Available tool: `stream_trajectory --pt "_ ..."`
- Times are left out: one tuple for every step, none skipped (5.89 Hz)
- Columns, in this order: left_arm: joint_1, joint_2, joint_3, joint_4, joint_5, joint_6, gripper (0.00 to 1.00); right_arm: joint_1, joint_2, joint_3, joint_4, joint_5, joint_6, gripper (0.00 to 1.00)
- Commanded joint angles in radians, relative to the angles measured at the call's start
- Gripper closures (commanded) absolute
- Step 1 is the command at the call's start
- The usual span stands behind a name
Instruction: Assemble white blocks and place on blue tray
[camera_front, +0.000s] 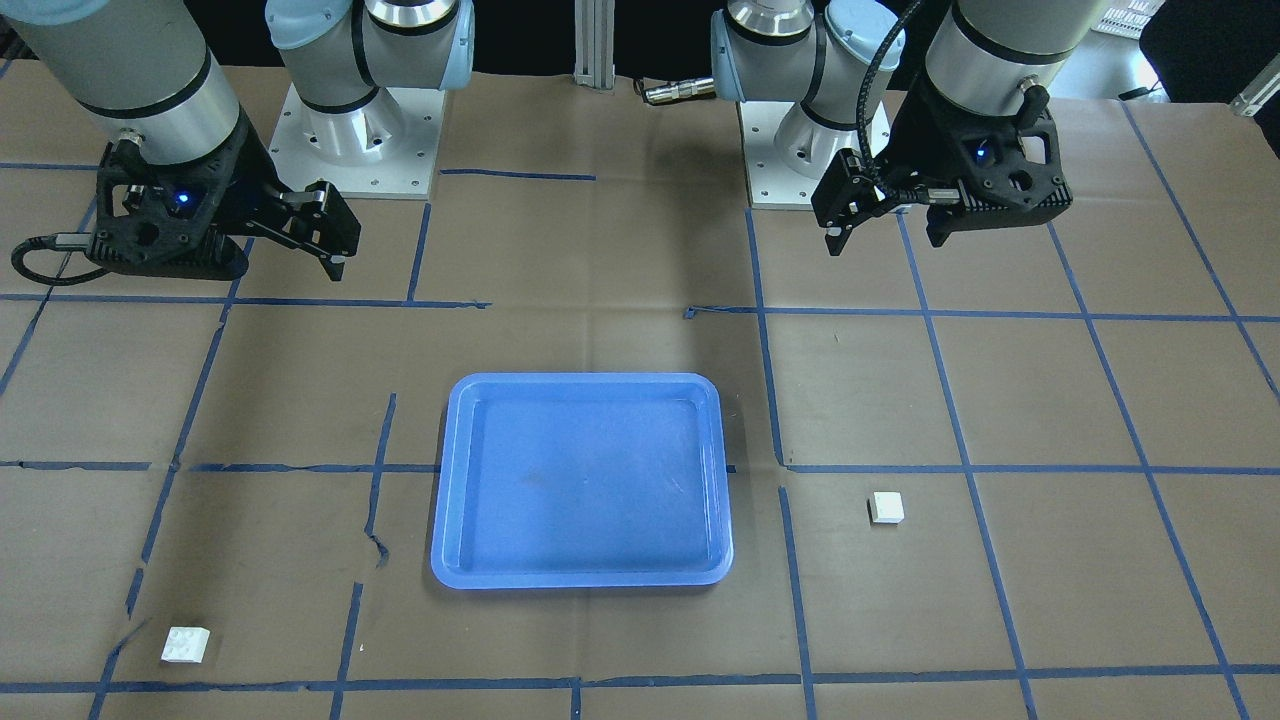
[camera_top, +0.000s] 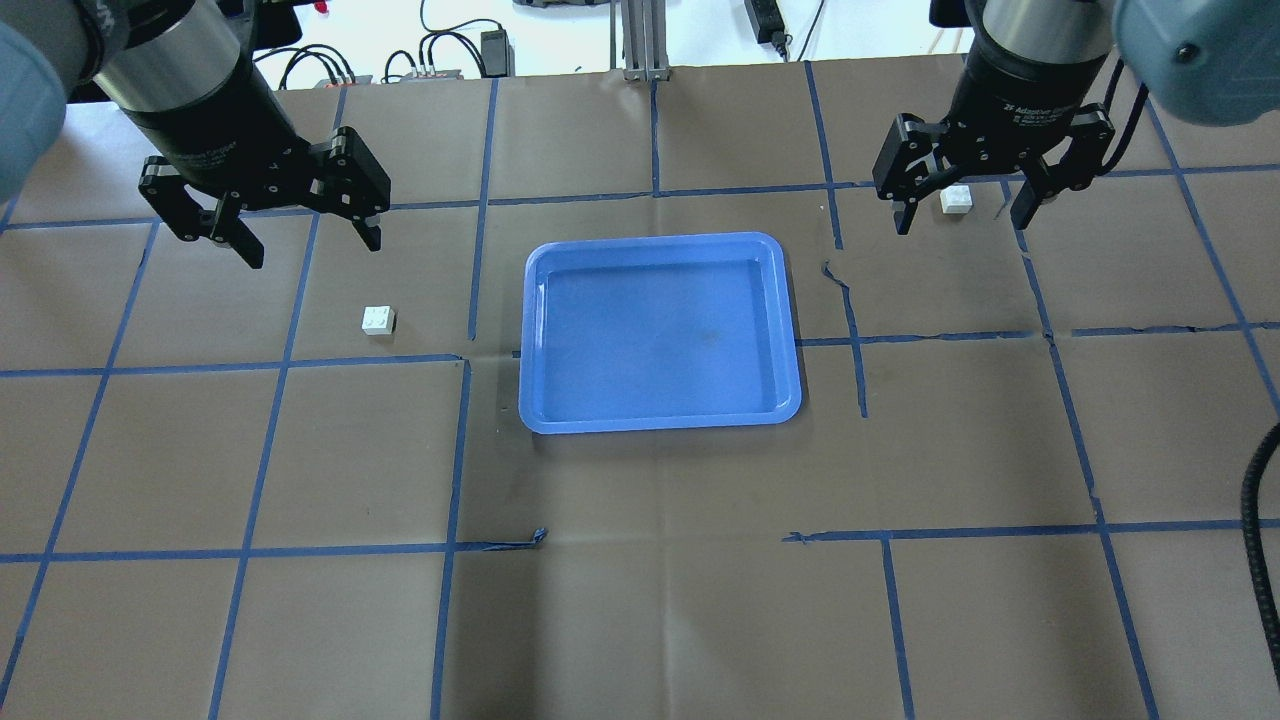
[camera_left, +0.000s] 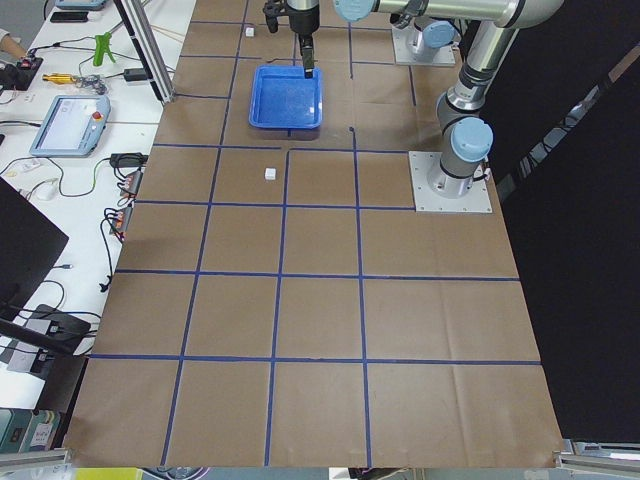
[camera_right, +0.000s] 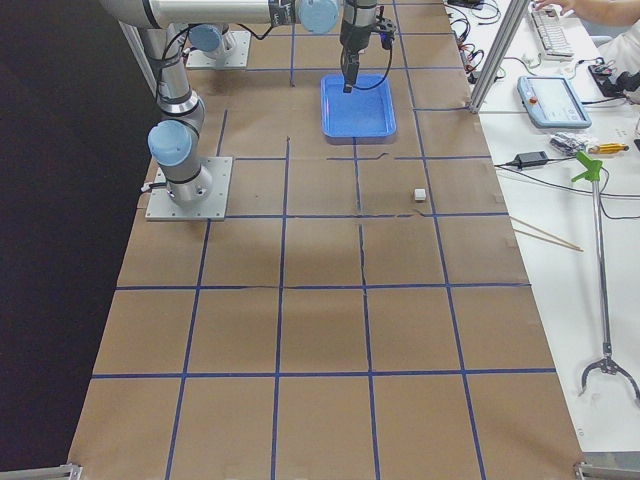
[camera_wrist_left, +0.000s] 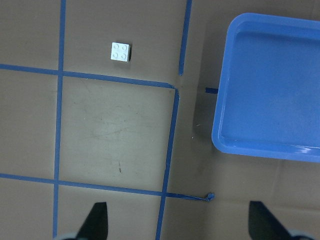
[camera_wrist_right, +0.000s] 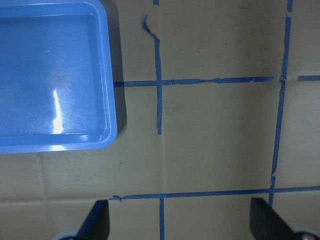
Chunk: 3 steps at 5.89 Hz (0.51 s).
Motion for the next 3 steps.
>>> stream_trajectory --pt "0.001 0.0 0.0 0.0 0.0 0.002 0.01 0.0 0.0 0.001 0.001 0.0 0.001 0.0" --pt "0.001 0.0 0.0 -0.002 0.0 0.002 0.01 0.0 0.0 0.001 0.001 0.0 0.001 0.0" --pt "0.003 0.0 0.006 -0.011 0.0 0.006 0.01 0.0 0.0 0.001 0.001 0.0 0.001 0.0"
